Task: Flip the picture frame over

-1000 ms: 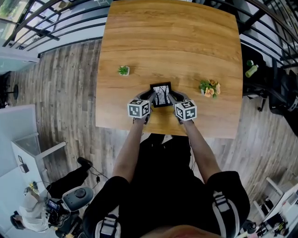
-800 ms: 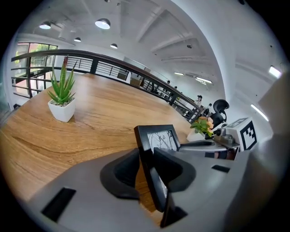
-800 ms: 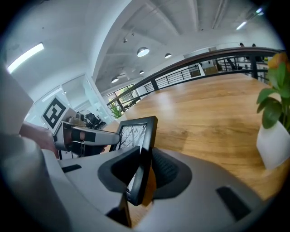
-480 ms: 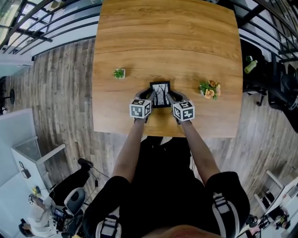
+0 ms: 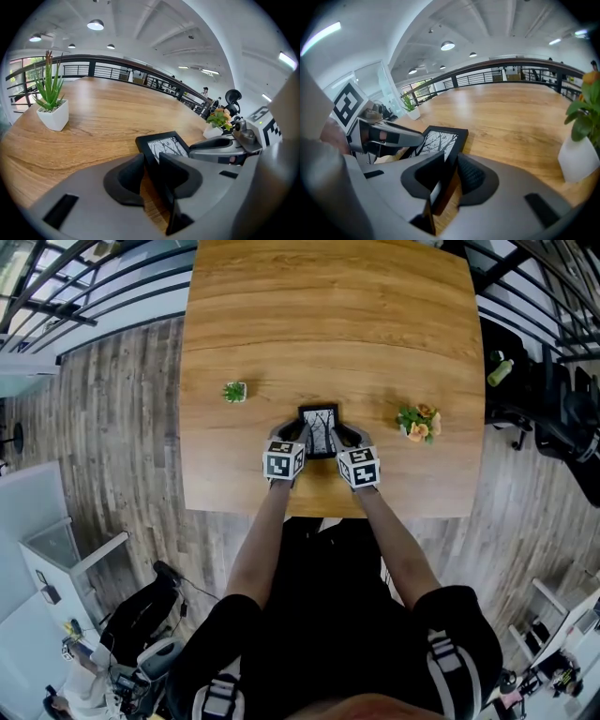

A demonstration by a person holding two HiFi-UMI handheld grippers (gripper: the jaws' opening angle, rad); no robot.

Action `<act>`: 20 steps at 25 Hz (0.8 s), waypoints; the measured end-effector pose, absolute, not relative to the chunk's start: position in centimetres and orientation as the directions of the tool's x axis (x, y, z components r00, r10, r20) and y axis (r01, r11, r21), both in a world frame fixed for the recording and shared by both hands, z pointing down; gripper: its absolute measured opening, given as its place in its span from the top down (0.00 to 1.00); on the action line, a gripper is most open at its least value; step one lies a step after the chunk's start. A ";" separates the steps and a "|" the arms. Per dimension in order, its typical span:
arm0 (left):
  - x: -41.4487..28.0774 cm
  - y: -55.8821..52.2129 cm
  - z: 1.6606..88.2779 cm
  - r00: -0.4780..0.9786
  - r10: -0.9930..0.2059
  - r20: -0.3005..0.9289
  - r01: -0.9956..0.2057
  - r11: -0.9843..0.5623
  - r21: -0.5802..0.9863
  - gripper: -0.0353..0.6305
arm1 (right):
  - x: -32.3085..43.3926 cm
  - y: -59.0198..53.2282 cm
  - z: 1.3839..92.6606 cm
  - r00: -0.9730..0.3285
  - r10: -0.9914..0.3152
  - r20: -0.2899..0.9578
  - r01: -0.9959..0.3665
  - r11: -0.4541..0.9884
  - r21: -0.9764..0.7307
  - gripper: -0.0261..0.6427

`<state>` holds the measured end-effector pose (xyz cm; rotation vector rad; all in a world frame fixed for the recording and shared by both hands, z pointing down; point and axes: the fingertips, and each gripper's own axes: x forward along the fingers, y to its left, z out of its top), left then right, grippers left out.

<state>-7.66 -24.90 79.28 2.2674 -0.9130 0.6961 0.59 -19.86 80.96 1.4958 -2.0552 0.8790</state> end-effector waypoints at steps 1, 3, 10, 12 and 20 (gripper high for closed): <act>-7.6 -25.0 79.4 0.623 -0.431 0.653 -0.741 -0.594 0.314 0.77 | 0.6 -20.0 81.0 -0.301 -0.665 0.684 -0.954 0.217 -0.208 0.81; -7.5 -25.1 79.4 0.615 -0.436 0.658 -0.740 -0.608 0.289 0.77 | 0.5 -20.1 81.0 -0.285 -0.663 0.693 -0.958 0.226 -0.178 0.81; -7.4 -24.9 79.1 0.597 -0.446 0.667 -0.732 -0.643 0.225 0.76 | 0.3 -19.8 80.6 -0.306 -0.637 0.707 -0.945 0.295 -0.142 0.80; -7.5 -25.0 79.0 0.592 -0.451 0.668 -0.739 -0.635 0.227 0.76 | 0.3 -19.6 80.7 -0.321 -0.626 0.710 -0.938 0.316 -0.145 0.80; -7.9 -24.9 77.0 0.599 -0.484 0.638 -0.743 -0.632 0.218 0.76 | 1.1 -19.0 79.7 -0.332 -0.637 0.696 -0.932 0.336 -0.138 0.81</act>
